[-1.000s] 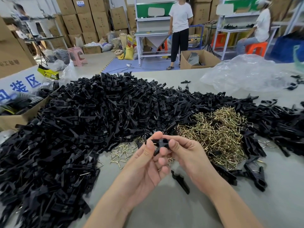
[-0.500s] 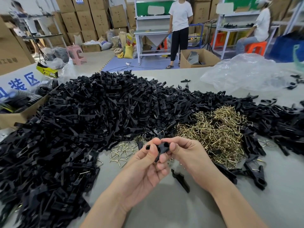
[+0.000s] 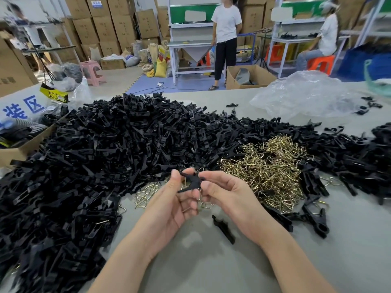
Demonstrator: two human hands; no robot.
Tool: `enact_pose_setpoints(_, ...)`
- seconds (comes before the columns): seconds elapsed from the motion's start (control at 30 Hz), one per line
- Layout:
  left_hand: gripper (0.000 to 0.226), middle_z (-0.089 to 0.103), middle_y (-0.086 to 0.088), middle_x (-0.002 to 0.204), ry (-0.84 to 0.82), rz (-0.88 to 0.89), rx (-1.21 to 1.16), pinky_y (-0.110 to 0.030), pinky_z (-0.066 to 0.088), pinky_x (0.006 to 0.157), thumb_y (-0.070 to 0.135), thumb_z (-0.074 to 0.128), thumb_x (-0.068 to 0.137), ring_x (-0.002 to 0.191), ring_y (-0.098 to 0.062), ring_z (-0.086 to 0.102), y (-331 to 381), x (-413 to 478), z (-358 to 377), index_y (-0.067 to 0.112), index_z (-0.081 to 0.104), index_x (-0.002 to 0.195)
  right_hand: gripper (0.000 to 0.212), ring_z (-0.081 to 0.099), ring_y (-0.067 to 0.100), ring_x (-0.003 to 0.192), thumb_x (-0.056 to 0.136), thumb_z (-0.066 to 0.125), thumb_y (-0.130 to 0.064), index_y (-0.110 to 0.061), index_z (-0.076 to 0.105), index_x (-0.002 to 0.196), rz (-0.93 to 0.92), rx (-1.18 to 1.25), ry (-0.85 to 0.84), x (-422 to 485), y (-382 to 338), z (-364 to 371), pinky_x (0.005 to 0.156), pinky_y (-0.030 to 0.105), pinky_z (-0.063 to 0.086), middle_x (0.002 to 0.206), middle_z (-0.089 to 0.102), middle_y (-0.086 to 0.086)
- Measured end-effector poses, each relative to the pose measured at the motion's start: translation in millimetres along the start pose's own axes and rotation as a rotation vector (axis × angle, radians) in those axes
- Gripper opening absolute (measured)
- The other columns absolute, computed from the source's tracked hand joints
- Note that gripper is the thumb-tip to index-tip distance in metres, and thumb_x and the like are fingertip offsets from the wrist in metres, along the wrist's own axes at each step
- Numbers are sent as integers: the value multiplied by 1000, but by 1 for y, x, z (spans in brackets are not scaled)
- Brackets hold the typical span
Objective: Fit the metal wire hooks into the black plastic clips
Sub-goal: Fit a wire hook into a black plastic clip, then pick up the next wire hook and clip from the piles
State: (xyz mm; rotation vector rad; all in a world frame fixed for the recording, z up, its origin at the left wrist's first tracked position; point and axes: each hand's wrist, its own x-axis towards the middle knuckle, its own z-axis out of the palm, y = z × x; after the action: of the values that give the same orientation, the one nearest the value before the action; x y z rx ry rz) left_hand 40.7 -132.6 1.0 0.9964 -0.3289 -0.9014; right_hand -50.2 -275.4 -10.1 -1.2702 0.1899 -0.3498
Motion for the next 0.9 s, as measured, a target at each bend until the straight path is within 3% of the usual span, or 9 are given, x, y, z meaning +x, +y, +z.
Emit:
enact_pose_setpoints(0.17,62,66,-1,73,144,8,24,-24,56,56,59,47,84,58,-11,59,-1,4,-2,14,63,124,20,72,16,82,79,75,-10,-19,81,96,-91,251,254,-13,-20,-13,77,22,58,89,74,4)
enact_pose_setpoints(0.3,55,65,-1,75,145,-7,4,-24,58,60,55,46,89,61,-11,60,-3,5,-5,14,65,120,30,74,20,85,76,73,1,-2,75,105,-247,582,495,-30,-64,-62,75,24,61,102,74,16)
enact_pose_setpoints(0.4,49,65,-1,71,159,1,-32,-23,58,57,51,46,93,56,-11,60,-6,6,-4,12,66,115,39,72,20,100,83,71,1,4,61,121,-480,808,635,-45,-106,-108,87,23,58,119,69,17)
enact_pose_setpoints(0.5,45,65,-2,69,188,11,-37,-22,58,55,46,43,99,53,-11,60,-8,8,-2,10,66,112,38,72,22,109,89,71,-7,8,55,120,-438,898,684,-53,-120,-128,94,24,56,132,61,24)
enact_pose_setpoints(0.6,42,65,-2,67,228,34,38,-26,57,56,44,44,100,51,-11,59,-10,9,0,10,67,109,43,74,24,103,84,73,-5,6,58,123,-298,772,609,-51,-103,-111,83,24,60,122,68,25)
enact_pose_setpoints(0.67,41,68,-3,73,246,166,180,-27,54,60,47,51,94,58,-13,60,-13,5,-1,14,70,107,27,74,24,96,90,69,-2,2,67,117,-241,631,520,-45,-84,-87,78,24,61,111,72,22)
enact_pose_setpoints(0.8,21,70,8,89,408,566,938,-28,52,75,48,50,98,80,-9,62,-16,-5,-14,37,67,103,30,74,22,92,100,56,-2,-12,63,126,-186,229,360,-26,-49,-25,81,25,59,104,75,15)
enact_pose_setpoints(0.87,18,67,9,105,531,637,1264,-42,49,90,36,56,98,99,-19,58,-14,-3,-20,31,65,112,30,73,17,89,103,52,-5,-21,62,127,-197,-55,278,-15,-31,2,81,24,58,102,76,6)
enact_pose_setpoints(0.9,24,65,1,116,591,618,1389,-49,44,96,29,60,97,109,-26,55,-12,-1,-23,23,66,119,30,73,15,88,104,51,-7,-25,62,126,-200,-156,238,-10,-21,14,81,25,58,101,75,2)
